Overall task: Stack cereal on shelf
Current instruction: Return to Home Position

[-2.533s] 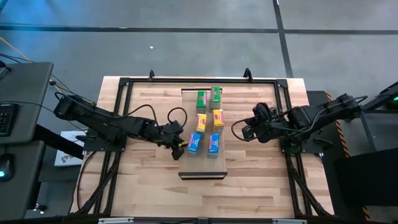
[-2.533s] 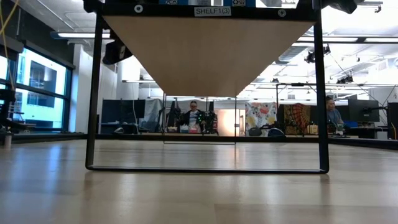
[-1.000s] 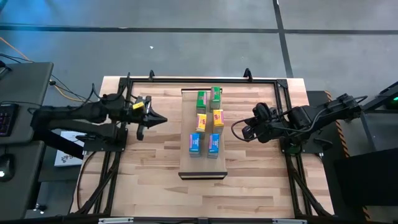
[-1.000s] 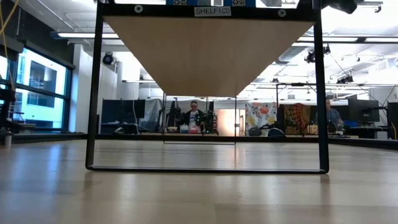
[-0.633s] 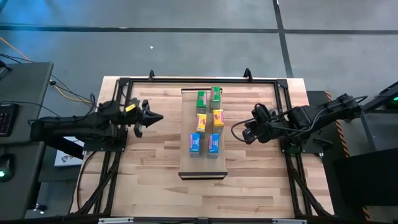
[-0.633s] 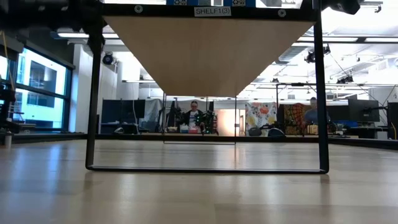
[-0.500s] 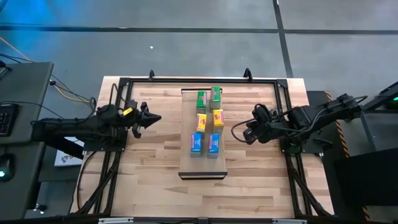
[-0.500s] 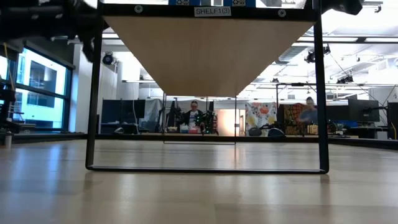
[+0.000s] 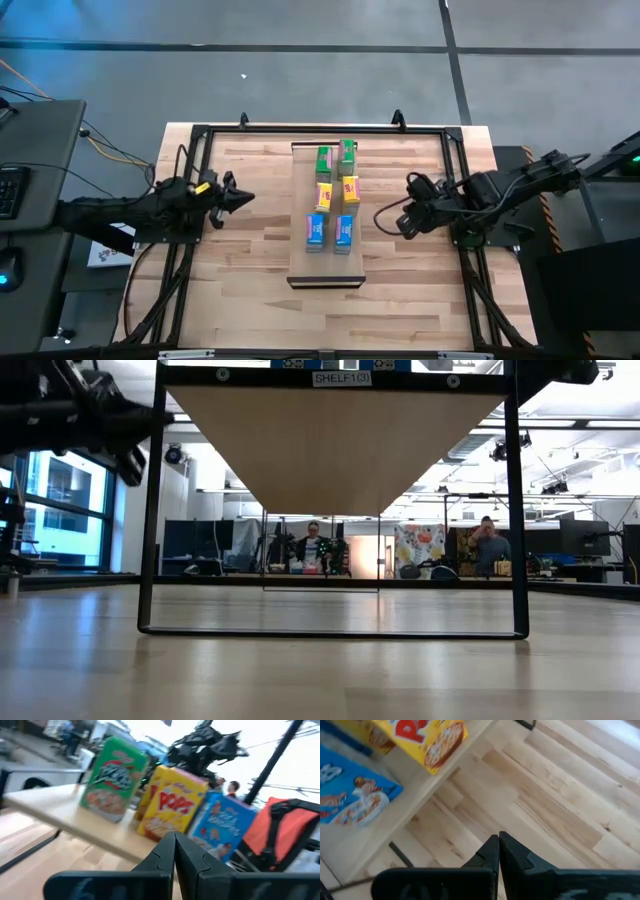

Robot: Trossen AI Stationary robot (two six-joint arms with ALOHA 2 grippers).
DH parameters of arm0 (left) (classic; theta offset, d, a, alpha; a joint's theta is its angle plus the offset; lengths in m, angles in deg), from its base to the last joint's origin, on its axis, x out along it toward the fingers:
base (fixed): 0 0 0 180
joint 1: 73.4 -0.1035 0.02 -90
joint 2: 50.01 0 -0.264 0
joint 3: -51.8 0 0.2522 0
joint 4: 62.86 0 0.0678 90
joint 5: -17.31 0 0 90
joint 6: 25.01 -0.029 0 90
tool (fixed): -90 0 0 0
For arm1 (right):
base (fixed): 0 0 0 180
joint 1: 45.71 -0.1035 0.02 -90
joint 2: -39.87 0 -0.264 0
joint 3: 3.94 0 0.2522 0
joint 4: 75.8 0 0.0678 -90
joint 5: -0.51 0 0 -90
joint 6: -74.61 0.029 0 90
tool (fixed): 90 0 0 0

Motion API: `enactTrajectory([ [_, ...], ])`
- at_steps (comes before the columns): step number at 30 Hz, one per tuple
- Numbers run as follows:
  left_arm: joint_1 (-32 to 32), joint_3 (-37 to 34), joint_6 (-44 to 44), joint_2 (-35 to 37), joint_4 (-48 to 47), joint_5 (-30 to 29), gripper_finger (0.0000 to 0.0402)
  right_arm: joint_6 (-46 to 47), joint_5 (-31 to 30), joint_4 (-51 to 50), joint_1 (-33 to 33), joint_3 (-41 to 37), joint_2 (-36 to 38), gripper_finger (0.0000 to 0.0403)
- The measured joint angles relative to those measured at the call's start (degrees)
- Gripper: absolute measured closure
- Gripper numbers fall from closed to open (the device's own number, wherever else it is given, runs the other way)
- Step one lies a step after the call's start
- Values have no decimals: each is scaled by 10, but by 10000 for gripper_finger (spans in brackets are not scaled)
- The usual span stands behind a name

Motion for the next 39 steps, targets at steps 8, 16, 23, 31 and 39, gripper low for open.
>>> enactTrajectory([
  [8, 0, 1, -3, 10, -23, 15, 401, -47, -8, 23, -35, -37, 50, 403],
  [16, 0, 1, -4, 9, -40, 15, 401, -181, -28, 307, -43, -269, 267, 403],
  [23, 0, 1, -4, 9, -40, 15, 401, -404, 25, 523, 74, -426, 453, 403],
  [31, 0, 1, -4, 33, -69, 14, 401, -416, 101, 522, 117, -536, 648, 403],
  [39, 0, 0, -4, 109, -158, -12, 401, -430, 135, 539, 117, -594, 662, 403],
])
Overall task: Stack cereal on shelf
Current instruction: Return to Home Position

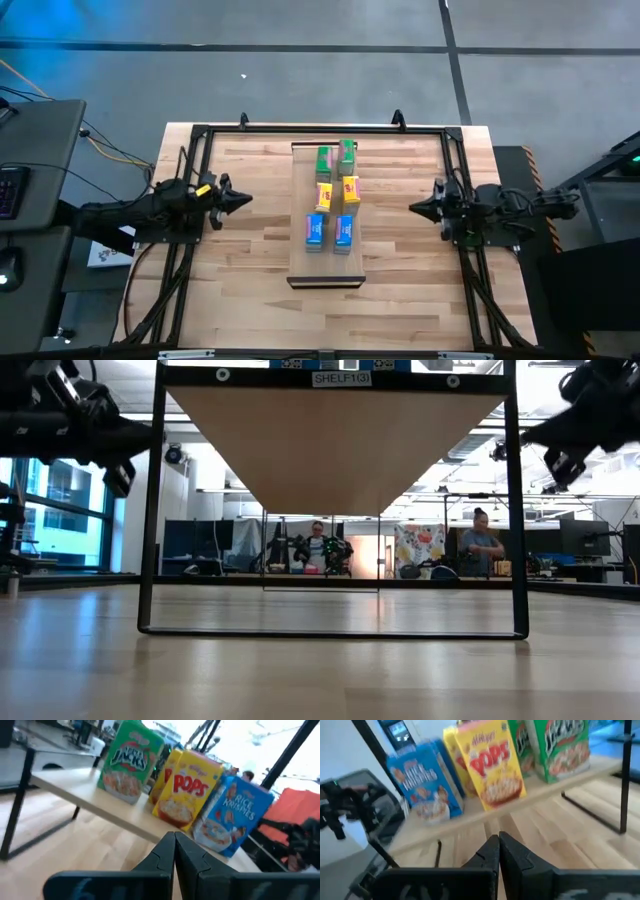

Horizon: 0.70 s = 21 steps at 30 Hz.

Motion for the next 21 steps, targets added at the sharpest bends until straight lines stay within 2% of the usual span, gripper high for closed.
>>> enactTrajectory([
  [5, 0, 0, 0, 0, -20, -10, 401, 4, 3, 11, 0, -42, 4, 403],
  [9, 0, 0, 0, 1, -17, -12, 401, 2, 2, 56, 0, -70, -3, 403],
  [18, 2, 0, 0, 0, -17, -13, 401, -80, 3, 196, 0, -113, -4, 403],
  [21, 9, 0, 0, 0, -17, -13, 401, -99, 6, 202, 0, -114, -7, 403],
])
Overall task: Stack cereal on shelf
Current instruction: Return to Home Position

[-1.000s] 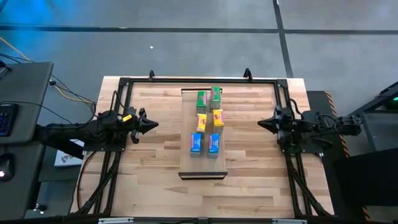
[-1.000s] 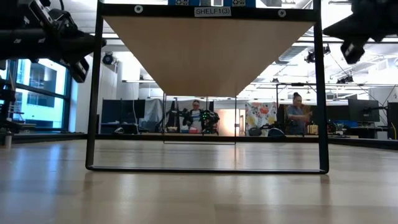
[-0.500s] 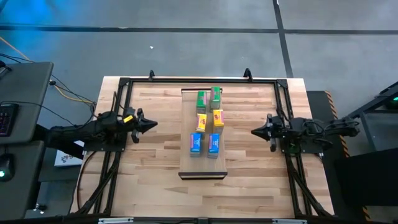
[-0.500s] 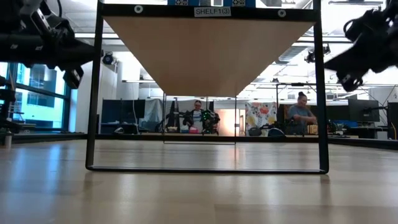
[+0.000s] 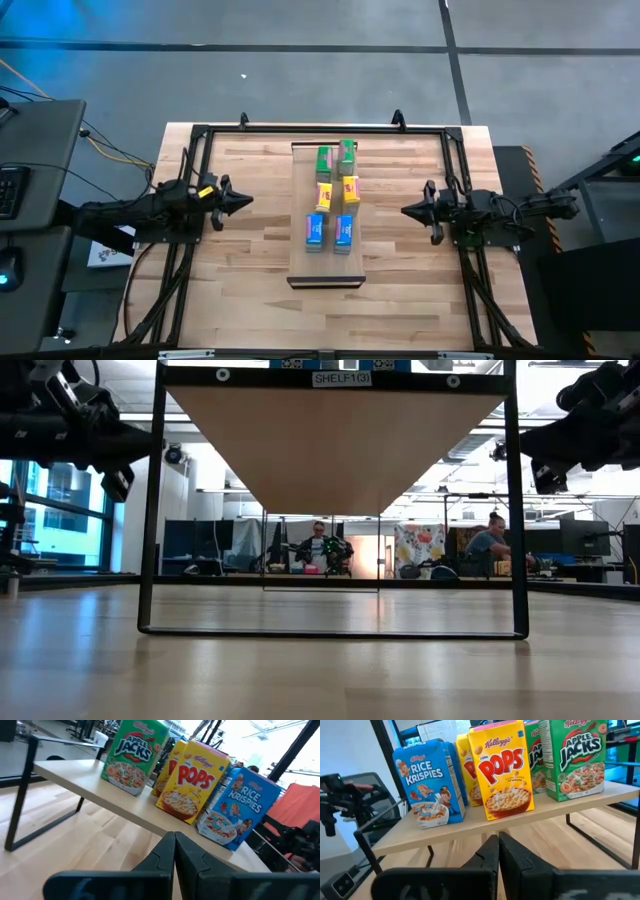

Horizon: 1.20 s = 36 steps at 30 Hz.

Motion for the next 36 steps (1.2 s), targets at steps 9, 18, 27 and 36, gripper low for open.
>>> enactTrajectory([
  [9, 44, 0, 0, 0, 0, 0, 401, 49, 8, -1, 0, 0, -15, 403],
  [18, 61, 0, 0, -1, 0, 0, 401, 63, 9, -1, 0, 0, -22, 403],
  [27, 61, 0, 0, -4, -1, 0, 401, 63, 9, -1, 0, 0, -21, 403],
  [36, 61, 0, 0, -4, -1, 0, 401, 63, 9, -1, 0, 0, -21, 402],
])
